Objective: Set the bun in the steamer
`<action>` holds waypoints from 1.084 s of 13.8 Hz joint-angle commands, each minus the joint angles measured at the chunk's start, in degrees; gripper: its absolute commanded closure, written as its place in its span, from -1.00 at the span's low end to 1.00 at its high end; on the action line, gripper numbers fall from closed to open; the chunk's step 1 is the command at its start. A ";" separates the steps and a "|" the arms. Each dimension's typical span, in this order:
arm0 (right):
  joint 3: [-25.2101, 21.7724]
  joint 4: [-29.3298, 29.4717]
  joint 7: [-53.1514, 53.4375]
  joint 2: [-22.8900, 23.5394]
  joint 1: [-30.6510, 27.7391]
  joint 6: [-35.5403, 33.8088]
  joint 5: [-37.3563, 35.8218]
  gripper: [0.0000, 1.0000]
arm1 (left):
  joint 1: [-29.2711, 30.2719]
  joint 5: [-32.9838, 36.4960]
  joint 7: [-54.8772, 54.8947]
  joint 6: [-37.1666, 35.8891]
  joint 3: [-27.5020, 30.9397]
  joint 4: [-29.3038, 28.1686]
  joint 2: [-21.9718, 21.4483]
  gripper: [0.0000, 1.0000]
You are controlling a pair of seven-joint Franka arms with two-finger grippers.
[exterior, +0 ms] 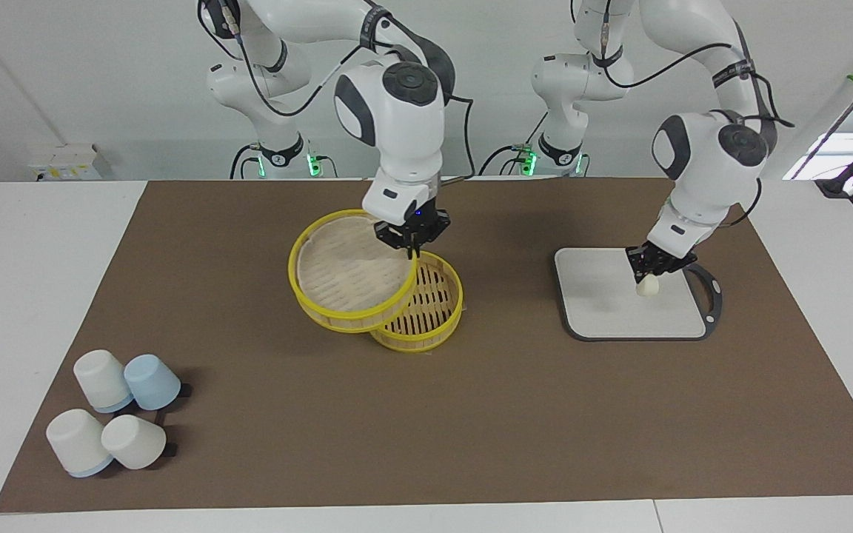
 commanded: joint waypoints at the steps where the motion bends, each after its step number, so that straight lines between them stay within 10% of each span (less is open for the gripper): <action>1: 0.39 -1.05 -8.89 -3.79 -5.94 -5.26 1.27 1.00 | -2.36 -3.77 -4.50 -12.43 0.53 12.99 0.97 0.62; 7: 0.48 -2.63 -30.43 -6.96 -20.36 -11.61 1.27 1.00 | -15.52 -4.67 -23.82 -7.81 -1.58 17.51 3.86 0.63; 15: 0.39 -10.26 -36.17 -9.77 -24.77 -7.93 1.27 1.00 | -29.78 -3.44 -36.94 6.24 -1.58 16.20 13.18 0.63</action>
